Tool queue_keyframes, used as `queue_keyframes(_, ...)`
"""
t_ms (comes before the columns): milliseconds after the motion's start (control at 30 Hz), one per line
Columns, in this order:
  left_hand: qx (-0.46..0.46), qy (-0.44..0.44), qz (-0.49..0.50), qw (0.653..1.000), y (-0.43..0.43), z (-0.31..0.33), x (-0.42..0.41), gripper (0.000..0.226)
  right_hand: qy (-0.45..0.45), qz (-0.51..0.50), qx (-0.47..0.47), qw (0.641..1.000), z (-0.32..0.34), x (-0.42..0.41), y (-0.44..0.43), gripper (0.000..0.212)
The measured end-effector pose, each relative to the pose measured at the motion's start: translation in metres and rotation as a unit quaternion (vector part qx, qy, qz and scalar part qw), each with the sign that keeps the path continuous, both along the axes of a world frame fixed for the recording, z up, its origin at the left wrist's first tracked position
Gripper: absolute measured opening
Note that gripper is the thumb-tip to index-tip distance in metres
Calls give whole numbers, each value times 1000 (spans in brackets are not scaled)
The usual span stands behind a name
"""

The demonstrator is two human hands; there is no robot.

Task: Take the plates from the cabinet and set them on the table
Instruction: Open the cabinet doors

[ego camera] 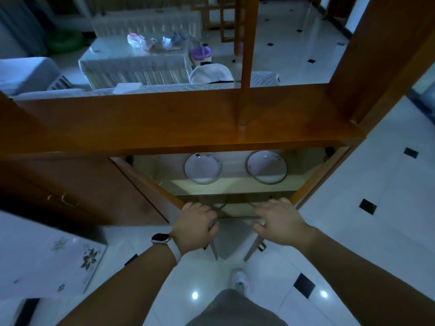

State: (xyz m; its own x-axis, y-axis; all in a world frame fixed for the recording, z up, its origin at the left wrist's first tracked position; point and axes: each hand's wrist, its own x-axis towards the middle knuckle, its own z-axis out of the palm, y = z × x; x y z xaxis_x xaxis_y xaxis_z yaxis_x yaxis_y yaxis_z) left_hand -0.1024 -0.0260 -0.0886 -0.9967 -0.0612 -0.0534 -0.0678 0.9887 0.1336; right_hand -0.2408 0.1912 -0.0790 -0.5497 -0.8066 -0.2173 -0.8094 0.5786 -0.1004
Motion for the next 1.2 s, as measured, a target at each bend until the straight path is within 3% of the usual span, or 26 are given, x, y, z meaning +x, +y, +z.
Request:
queue_keyframes(133, -16, -27, 3, 999, -2, 4, 23, 36, -2, -42, 15, 999, 1, 14, 11, 63)
queue_keyframes(433, -61, -62, 93, 992, -11, -9, 82, 41, 23, -117, 64, 991, 4, 53, 58, 54)
queue_keyframes(733, -76, -69, 136, 985, -3, -17, 103, 55, 18, -121, 85, 989, 3, 67, 81, 57)
queue_keyframes(1033, -70, -37, 165, 983, 9, -24, 110, 45, 24, -159, 91, 983, -4, 61, 95, 53)
queue_keyframes(1200, -97, -73, 182, 976, -10, -34, 133, 55, 37, -201, 116, 972, -13, 51, 111, 53)
